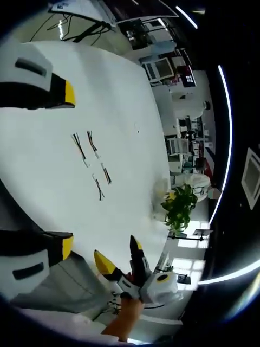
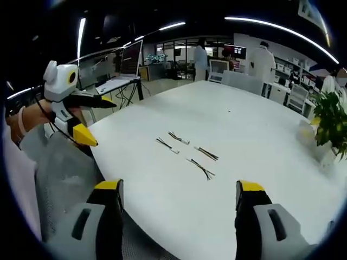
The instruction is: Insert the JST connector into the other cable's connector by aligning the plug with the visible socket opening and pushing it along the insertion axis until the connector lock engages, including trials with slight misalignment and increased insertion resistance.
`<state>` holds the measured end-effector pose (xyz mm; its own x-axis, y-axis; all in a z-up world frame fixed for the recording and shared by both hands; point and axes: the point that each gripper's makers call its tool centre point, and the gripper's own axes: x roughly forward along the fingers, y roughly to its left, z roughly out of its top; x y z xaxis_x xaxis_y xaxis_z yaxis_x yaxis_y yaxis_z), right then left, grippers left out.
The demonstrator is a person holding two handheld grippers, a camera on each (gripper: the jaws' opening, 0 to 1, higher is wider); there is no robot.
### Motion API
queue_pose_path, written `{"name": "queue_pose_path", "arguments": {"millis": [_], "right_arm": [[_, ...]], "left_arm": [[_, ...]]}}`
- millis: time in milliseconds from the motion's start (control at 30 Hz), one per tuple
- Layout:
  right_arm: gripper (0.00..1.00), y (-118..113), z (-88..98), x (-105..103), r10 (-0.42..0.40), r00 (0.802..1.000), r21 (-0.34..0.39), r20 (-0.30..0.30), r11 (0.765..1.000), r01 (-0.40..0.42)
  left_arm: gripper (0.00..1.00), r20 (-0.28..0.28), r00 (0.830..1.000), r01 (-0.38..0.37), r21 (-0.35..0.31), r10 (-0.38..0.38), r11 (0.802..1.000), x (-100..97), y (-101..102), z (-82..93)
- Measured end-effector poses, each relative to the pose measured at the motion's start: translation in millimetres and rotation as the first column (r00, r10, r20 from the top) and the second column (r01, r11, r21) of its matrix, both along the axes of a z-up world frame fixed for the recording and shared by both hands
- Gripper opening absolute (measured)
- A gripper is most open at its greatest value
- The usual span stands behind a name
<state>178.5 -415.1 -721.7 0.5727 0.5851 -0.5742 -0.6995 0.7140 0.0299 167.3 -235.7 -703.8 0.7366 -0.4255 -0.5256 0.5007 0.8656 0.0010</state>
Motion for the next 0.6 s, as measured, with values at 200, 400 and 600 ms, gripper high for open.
{"name": "queue_pose_path", "arguments": {"millis": [200,400,600], "right_arm": [[0.83,-1,-0.3,0,0.003,1.000,-0.008,0.000,1.000,-0.003],[0.83,-4,-0.3,0,-0.009,1.000,-0.010,-0.001,1.000,0.009],[0.82,-5,0.6,1,-0.016,1.000,-0.008,-0.001,1.000,0.016]], "left_arm": [[0.91,-0.011,1.000,0.007,-0.074,-0.007,0.997,-1.4,-7,0.8],[0.90,-0.003,1.000,0.014,-0.091,-0.015,0.996,2.6,-8,4.1],[0.90,0.000,0.999,0.043,-0.064,-0.043,0.997,2.8,-11,2.4]]}}
